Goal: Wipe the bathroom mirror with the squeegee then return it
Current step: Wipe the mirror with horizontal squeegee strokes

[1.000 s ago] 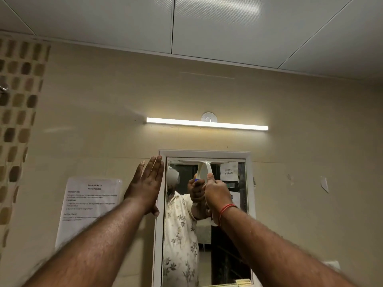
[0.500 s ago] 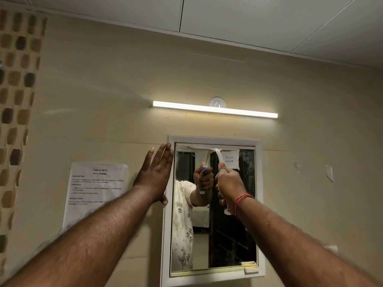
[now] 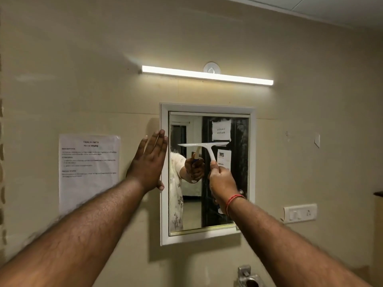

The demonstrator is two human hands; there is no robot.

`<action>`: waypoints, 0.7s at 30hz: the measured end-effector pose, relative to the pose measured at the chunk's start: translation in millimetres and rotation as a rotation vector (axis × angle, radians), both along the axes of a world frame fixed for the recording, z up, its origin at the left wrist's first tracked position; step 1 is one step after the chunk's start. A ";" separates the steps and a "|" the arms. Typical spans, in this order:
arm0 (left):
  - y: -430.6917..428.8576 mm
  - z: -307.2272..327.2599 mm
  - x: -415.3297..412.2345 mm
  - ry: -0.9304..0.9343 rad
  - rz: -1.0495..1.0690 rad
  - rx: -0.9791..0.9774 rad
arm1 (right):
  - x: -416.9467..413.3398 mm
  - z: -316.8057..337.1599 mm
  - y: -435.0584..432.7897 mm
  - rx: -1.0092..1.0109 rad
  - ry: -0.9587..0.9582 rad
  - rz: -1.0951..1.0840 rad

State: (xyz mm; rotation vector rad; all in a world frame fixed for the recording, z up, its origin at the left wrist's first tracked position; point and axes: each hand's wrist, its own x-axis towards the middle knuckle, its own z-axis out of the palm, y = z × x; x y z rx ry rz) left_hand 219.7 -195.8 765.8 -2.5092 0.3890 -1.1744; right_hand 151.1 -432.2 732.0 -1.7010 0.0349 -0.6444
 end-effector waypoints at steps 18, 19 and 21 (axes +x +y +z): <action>-8.3 -99.6 -13.2 0.054 -0.003 -0.038 | -19.0 -168.7 -3.8 -0.032 0.170 -0.057; -9.4 -106.4 -13.5 0.063 -0.001 -0.041 | -21.4 -175.4 -4.6 -0.039 0.176 -0.058; -10.2 -119.5 -14.2 0.074 0.000 -0.045 | -25.3 -187.8 -5.9 -0.041 0.202 -0.062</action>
